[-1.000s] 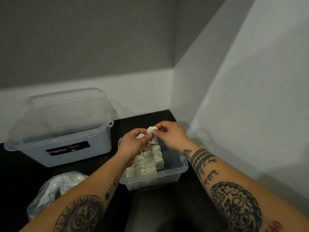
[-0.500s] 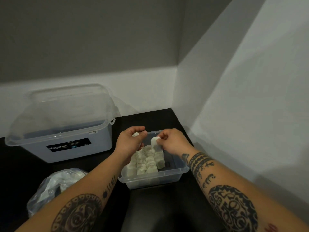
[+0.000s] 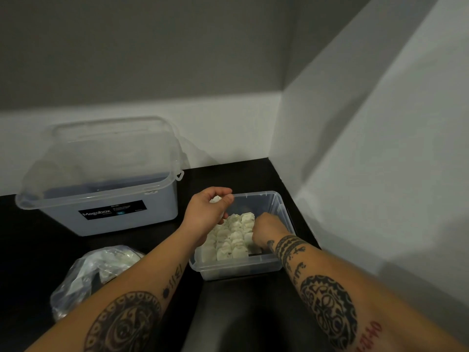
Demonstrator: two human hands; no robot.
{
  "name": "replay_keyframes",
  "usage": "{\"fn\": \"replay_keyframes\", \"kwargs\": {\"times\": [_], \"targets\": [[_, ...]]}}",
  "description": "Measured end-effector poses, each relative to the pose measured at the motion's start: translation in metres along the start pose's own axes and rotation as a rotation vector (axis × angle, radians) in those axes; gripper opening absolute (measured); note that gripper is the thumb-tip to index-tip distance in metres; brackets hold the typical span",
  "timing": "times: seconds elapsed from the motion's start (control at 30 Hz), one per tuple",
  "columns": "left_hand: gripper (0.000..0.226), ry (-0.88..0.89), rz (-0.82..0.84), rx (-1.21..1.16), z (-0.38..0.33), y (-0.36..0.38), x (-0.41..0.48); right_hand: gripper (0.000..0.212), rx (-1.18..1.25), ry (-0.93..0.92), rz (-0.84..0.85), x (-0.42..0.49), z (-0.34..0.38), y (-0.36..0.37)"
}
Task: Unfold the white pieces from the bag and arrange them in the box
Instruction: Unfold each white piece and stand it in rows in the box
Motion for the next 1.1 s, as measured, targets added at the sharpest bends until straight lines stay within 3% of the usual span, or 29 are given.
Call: {"fn": "replay_keyframes", "kwargs": {"times": [0.2, 0.47, 0.6, 0.8, 0.9, 1.0, 1.1], "targets": [[0.021, -0.034, 0.019, -0.041, -0.001, -0.004, 0.000, 0.014, -0.009, 0.049, 0.041, 0.003, 0.002, 0.006], [0.036, -0.157, 0.064, -0.099, 0.000, -0.005, 0.004, 0.023, 0.074, 0.103, 0.031, 0.001, 0.001, 0.001], [0.045, -0.255, 0.127, -0.283, -0.001, -0.003, 0.004, 0.024, 0.049, 0.089, 0.026, -0.002, 0.002, -0.009], [0.071, -0.238, 0.222, -0.352, 0.002, -0.001, 0.007, 0.033, 0.005, 0.004, -0.056, -0.003, 0.009, -0.043], [0.076, -0.212, 0.228, -0.348, 0.002, 0.000, 0.006, 0.025, 0.223, -0.038, -0.070, -0.004, 0.008, -0.062], [0.074, -0.172, 0.226, -0.276, 0.001, 0.000, 0.007, 0.011, 0.657, -0.018, -0.073, -0.018, 0.014, -0.074], [0.071, -0.133, 0.204, -0.221, -0.003, -0.001, 0.005, 0.019, 0.893, -0.060, -0.054, -0.038, 0.022, -0.078]]}}
Point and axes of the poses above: each hand's wrist, its own x-axis towards the middle knuckle, its own y-axis out of the palm, z = x × y, the point moved 2 cm from there along x, towards the middle knuckle, and after that the axes turned 8 degrees about -z, right-handed, at the moved point
